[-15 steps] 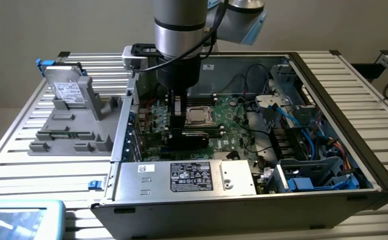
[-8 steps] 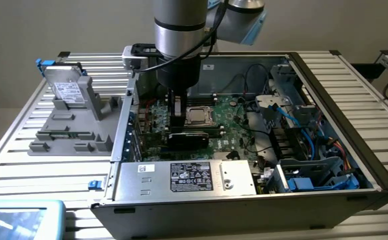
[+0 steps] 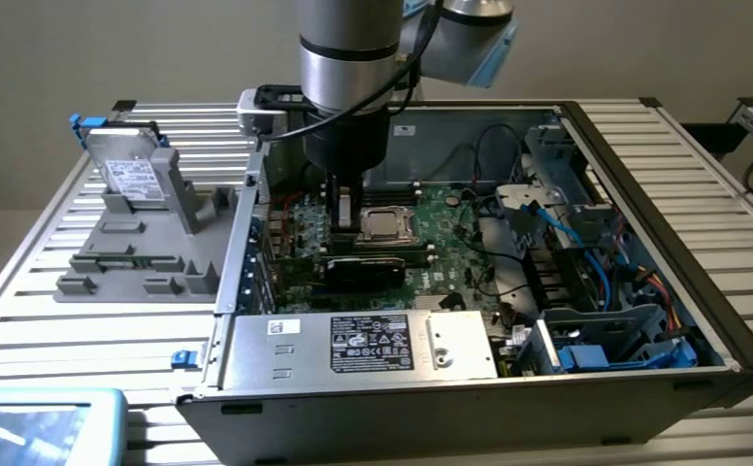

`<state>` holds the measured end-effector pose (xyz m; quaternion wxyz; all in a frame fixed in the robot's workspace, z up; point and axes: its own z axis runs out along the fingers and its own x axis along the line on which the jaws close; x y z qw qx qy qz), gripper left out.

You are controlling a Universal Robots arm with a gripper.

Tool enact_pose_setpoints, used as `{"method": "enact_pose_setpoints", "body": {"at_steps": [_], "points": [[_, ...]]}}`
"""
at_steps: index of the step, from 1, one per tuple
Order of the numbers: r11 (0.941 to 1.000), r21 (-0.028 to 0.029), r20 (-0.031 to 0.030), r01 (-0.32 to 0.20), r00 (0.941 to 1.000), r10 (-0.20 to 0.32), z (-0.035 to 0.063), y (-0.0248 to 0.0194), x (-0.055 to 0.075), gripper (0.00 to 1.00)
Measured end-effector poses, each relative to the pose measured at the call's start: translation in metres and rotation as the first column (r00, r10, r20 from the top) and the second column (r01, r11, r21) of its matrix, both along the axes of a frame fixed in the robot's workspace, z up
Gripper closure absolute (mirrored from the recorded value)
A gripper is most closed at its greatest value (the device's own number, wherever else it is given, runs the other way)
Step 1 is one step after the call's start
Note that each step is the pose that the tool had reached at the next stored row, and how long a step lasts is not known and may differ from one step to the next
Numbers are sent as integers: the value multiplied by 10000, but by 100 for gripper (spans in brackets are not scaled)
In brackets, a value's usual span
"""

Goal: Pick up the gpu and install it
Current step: 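Insert the gpu into the slot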

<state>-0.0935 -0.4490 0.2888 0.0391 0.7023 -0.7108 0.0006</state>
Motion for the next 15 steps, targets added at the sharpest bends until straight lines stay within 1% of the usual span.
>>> {"method": "enact_pose_setpoints", "body": {"at_steps": [6,8,10,12,14,15], "points": [[10000,-5,110,2,9999,-2,-21,2,-127,88],[10000,-9,160,3,9999,-3,-36,3,-163,88],[10000,-19,231,8,9997,-7,-55,5,-194,88],[10000,-28,286,20,9996,-19,-73,9,-216,88],[10000,-32,330,36,9994,-35,-89,18,-222,88],[10000,-34,341,44,9994,-42,-100,23,-222,88]]}}
